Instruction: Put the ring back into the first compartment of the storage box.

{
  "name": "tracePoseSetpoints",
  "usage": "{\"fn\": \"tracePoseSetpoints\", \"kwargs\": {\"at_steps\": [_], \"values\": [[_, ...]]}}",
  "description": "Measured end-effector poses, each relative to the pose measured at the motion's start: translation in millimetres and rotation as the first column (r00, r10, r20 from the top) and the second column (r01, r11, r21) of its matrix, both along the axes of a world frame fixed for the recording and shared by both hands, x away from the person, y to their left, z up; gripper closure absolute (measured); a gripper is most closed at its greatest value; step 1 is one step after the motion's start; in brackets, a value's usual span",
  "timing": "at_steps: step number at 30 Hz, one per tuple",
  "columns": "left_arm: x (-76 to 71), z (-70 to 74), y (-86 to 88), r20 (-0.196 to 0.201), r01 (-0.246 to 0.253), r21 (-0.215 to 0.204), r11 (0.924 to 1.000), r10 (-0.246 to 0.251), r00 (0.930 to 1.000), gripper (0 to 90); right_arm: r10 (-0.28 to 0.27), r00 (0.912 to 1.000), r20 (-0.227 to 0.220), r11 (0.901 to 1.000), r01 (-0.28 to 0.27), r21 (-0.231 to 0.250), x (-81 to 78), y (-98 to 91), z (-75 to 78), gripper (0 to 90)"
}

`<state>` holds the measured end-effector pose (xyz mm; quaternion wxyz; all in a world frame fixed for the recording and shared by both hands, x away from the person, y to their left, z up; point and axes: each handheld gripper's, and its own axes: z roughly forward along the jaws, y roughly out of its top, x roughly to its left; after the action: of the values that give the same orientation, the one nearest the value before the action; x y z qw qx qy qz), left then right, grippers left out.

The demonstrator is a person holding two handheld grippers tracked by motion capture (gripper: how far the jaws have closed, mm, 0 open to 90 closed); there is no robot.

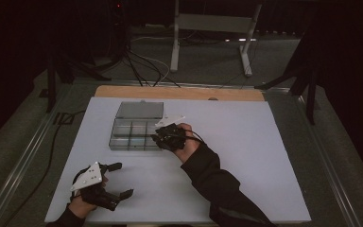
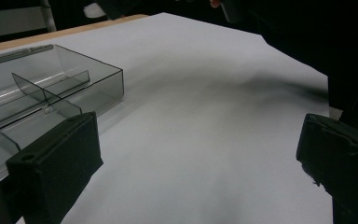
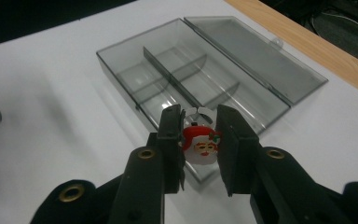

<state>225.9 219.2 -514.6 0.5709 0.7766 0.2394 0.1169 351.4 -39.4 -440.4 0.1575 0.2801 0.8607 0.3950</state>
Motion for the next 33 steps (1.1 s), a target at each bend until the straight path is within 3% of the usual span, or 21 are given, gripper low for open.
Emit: {"fn": "tracePoseSetpoints", "kwargs": {"at_steps": [33], "values": [[-0.4, 0.1, 1.9, -0.004, -0.003, -0.01, 0.9999, 0.003, 1.0, 0.5, 0.021, 0.9995, -0.023, 0.9997, -0.021, -0.008, 39.3, 61.7, -7.0, 71.8]]}}
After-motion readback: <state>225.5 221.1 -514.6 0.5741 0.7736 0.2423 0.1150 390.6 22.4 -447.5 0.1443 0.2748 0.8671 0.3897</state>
